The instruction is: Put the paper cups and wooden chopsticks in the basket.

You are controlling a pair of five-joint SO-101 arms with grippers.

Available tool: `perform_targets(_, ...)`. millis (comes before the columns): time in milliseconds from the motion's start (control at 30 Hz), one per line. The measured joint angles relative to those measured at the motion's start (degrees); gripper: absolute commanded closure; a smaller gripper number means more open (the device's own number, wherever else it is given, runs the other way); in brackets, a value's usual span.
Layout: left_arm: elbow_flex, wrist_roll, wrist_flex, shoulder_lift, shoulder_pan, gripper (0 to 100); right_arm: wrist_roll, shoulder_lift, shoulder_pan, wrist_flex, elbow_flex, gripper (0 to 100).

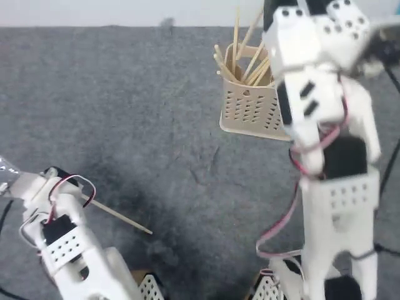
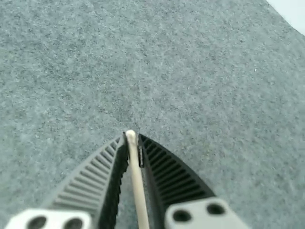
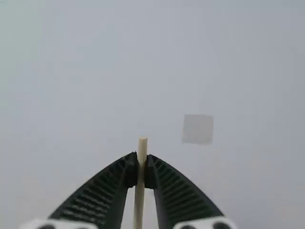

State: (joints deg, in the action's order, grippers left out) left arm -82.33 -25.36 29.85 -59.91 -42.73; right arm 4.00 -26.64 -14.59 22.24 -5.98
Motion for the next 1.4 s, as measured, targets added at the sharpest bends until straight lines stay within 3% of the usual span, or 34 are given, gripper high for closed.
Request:
perform_targets(333,0.0,0.0,0.0,0.0,0.0,99,0.2,12.6,1.1,-4.9,0.0,99.1)
perform_targets(667,0.0,0.0,0.0,0.0,0.0,99,0.3,13.5,1.1,4.8,5.6,98.4)
perform_targets(900,0.0,0.0,0.0,0.0,0.0,99,0.3,13.6,1.1,4.8,11.8,84.4)
perform_targets(1067,0.0,0.0,0.0,0.0,0.0,99,0.3,12.8,1.0,5.2,11.5,80.6)
perform_targets(1400,0.0,0.0,0.0,0.0,0.0,99,0.3,3.0,2.8,21.9,-1.3,76.8)
